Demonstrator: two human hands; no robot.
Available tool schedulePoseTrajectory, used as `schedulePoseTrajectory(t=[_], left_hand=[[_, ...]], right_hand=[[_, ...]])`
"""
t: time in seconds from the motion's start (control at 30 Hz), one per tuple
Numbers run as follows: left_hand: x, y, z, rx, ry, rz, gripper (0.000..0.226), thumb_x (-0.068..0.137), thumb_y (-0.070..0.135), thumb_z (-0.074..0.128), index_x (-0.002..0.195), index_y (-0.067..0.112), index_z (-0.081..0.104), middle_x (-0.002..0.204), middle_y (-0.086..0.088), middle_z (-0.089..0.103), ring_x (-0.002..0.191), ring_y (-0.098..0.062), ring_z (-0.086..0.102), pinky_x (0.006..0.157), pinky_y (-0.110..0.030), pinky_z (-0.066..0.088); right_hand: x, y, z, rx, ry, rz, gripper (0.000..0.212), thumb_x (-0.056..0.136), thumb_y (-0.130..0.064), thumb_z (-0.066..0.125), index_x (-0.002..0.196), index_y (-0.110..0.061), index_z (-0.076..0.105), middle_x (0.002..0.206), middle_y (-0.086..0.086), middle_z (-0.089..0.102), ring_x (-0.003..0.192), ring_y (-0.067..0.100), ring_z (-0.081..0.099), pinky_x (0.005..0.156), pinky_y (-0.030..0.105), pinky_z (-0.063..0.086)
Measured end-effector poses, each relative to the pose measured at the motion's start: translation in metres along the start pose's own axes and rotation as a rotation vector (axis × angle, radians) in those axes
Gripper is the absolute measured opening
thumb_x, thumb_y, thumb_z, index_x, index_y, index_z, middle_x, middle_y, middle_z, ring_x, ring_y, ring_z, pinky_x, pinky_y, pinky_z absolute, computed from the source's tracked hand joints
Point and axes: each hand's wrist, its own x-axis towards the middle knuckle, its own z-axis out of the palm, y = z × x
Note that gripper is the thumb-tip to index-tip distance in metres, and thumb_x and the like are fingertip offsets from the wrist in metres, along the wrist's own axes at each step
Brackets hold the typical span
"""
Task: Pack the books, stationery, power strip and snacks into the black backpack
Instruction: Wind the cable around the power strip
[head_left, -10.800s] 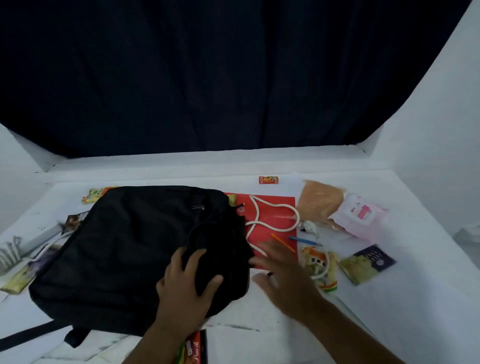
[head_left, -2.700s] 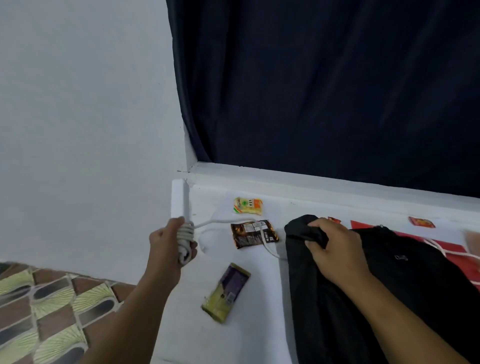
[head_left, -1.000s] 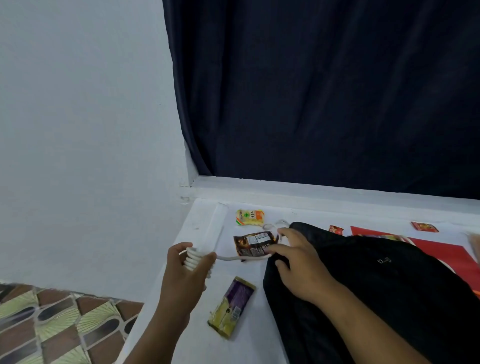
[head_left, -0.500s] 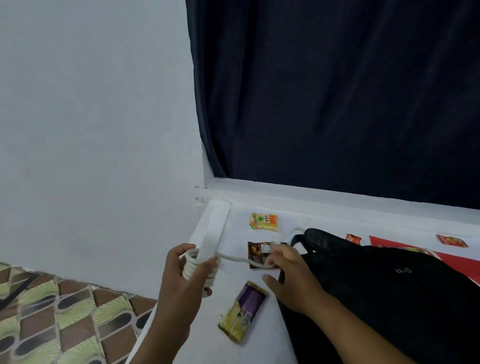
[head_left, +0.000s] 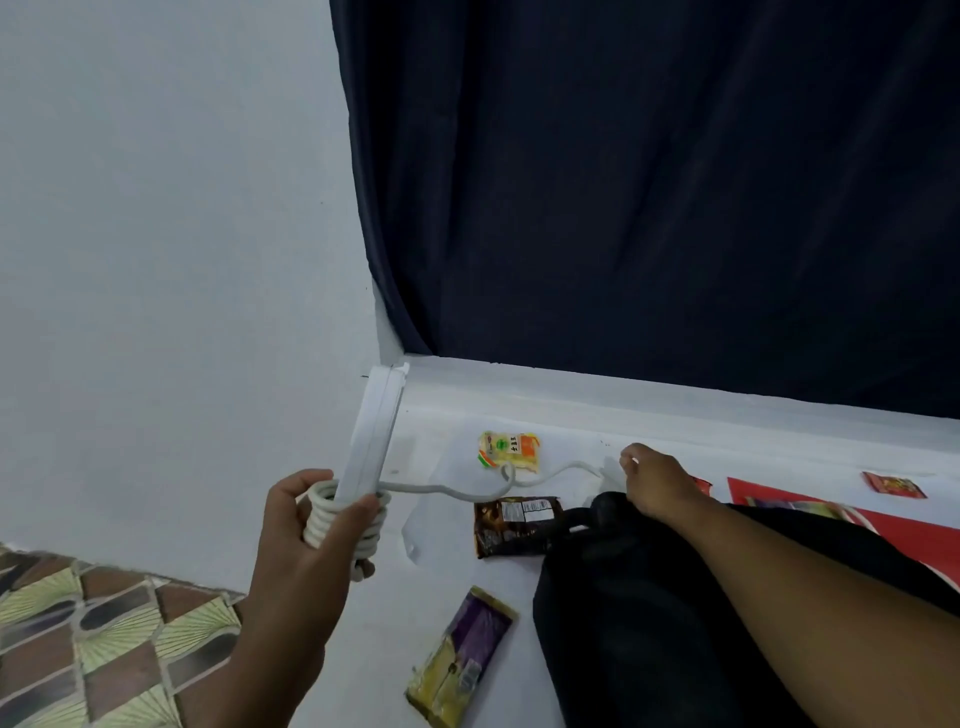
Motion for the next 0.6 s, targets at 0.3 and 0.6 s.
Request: schedulePoseTrajectory(t=[0.3,0.6], left_hand=[[0.034,-0.030,0.040,-0.018,0.015,-0.050,0.031,0.087,0.006,0.069,0.113,0.010,0.052,0.093,-0.021,0.063,0.070,-0.032,0.059,0.058,-0.040,0.048],[0.046,-0.050,0.059,0.043,-0.027,-0.078,0.040,0.083,0.009,0.079,0.113,0.012,0.052,0.087,-0.022,0.066,0.067,-0.032,0.061,0.056,-0.041,0.049]], right_hand=[[0.034,0.016,0.006,-0.175,-0.121,-0.029,0.017,0.076,-0.039,0.079,0.077,-0.028,0.065,0.093,-0.008,0.065,0.094,0.020,0.064,0.082,0.033,0.054],[0.051,0.020,-0.001,-0.134,0.065,-0.018,0.013,0.090,-0.008,0.054,0.100,-0.016,0.054,0.107,0.004,0.061,0.096,0.024,0.062,0.080,0.035,0.052]])
